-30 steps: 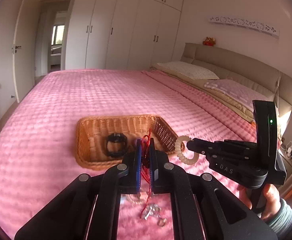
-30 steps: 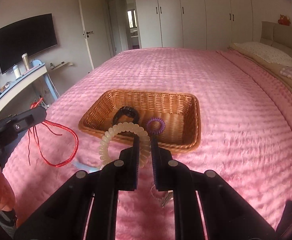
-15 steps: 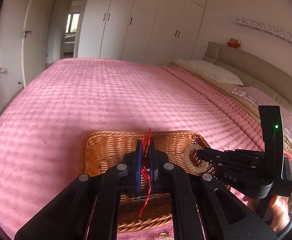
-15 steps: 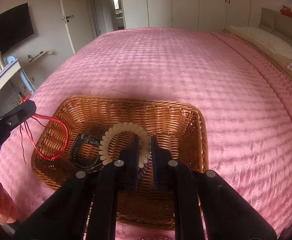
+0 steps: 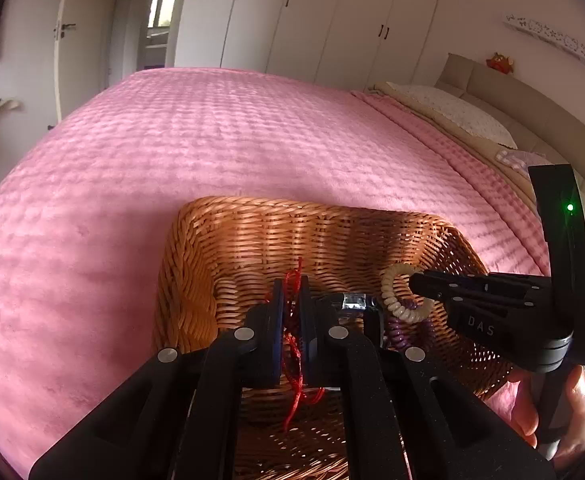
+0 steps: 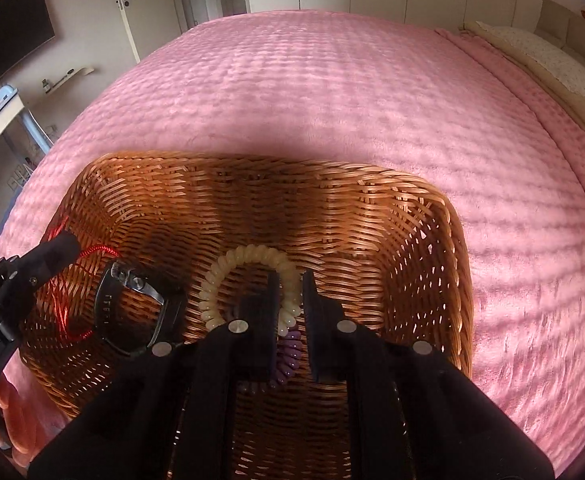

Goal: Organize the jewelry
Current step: 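Lower the red bracelet and cream hair tie into the basket and open both tools, then grasp the silver crystal charms with the left tool while the right tool grasps the crystal key bracelet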

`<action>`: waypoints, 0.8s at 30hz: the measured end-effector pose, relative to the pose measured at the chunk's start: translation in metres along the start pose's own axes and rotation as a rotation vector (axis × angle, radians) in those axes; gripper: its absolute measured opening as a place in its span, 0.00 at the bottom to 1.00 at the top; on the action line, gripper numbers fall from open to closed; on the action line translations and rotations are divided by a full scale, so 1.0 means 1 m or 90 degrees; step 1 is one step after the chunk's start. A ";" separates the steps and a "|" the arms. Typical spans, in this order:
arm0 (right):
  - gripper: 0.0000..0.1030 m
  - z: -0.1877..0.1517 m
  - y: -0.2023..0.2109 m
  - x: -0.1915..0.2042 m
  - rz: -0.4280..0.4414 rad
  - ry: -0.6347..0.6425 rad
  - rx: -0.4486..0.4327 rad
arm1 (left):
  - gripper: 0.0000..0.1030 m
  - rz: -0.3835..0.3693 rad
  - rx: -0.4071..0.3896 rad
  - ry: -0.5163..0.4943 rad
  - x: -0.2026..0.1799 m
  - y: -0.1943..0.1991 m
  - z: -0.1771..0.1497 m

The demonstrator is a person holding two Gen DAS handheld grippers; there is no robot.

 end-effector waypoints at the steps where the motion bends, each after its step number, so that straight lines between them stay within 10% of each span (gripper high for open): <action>1: 0.09 0.001 -0.001 0.000 0.000 0.000 0.003 | 0.04 -0.003 0.007 0.002 0.001 -0.002 -0.002; 5: 0.10 0.000 -0.003 -0.005 0.026 -0.022 0.011 | 0.07 0.001 0.022 0.005 0.001 -0.005 -0.007; 9: 0.18 -0.003 0.002 -0.019 0.076 -0.066 0.010 | 0.46 -0.006 0.011 0.013 0.002 0.003 -0.008; 15: 0.40 -0.014 0.036 -0.017 0.079 -0.045 -0.033 | 0.48 -0.047 -0.035 0.009 -0.009 0.037 -0.005; 24: 0.40 -0.045 0.126 -0.007 0.136 -0.011 -0.125 | 0.50 -0.071 -0.104 -0.028 -0.041 0.115 -0.017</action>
Point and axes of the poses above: each gripper's, at about its wrist camera, not at the fingertips, and y roughly against the way its jaws point, x to its left, z to its top, the point moved 5 cm from there along -y, roughly the way its jaws point, and after that the axes turned 4 degrees about x, right-handed, at the moved point
